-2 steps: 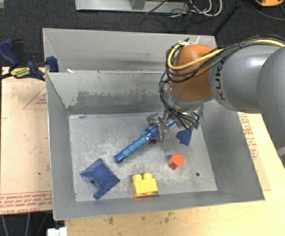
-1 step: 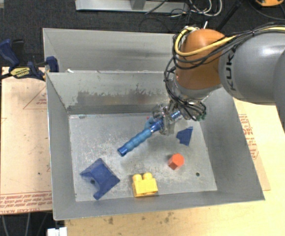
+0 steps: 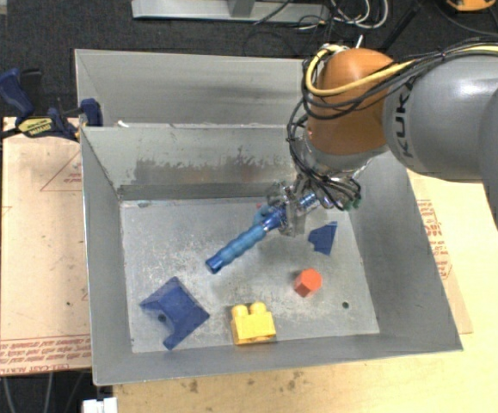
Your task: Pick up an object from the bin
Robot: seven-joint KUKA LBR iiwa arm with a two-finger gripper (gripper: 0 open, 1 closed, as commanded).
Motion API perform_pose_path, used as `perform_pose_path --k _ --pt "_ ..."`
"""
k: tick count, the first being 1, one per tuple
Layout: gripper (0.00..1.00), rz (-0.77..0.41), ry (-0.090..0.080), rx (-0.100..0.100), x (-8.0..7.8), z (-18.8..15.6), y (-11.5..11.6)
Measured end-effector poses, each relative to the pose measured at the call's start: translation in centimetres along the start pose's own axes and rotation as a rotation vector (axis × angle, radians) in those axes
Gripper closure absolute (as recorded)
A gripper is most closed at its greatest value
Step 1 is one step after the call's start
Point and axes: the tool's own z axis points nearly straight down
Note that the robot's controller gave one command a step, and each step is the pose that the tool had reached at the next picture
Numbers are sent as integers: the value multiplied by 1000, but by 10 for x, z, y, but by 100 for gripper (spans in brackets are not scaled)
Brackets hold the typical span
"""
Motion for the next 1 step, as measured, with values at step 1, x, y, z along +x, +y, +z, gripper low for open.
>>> perform_pose_path --k 1 --pt "100 1 -3 1 -1 -32 0"
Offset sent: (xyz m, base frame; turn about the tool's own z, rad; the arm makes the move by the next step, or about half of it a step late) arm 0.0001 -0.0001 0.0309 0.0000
